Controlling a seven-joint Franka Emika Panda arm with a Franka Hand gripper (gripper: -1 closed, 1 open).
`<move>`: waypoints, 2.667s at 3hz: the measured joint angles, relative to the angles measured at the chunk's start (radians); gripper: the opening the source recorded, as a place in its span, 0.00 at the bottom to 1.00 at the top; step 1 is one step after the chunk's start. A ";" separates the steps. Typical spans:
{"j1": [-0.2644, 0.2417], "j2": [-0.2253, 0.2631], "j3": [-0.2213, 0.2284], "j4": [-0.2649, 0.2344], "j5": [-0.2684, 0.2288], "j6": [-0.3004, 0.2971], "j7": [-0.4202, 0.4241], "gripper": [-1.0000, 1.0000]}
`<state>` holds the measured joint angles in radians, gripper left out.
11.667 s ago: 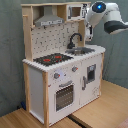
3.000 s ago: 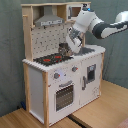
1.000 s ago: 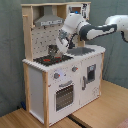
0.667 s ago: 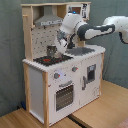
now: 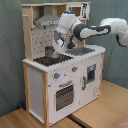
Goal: Play with the kitchen
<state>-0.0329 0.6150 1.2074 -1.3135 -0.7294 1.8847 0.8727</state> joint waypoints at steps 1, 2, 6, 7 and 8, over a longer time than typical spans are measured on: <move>0.040 0.061 -0.017 0.053 -0.025 -0.032 -0.019 0.00; 0.085 0.117 -0.021 0.116 -0.067 -0.066 -0.021 0.00; 0.214 0.174 -0.054 0.274 -0.231 -0.158 -0.109 1.00; 0.248 0.167 -0.048 0.342 -0.279 -0.205 -0.142 1.00; 0.280 0.152 -0.042 0.400 -0.328 -0.261 -0.177 1.00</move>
<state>0.2472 0.7670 1.1653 -0.9131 -1.0575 1.6238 0.6954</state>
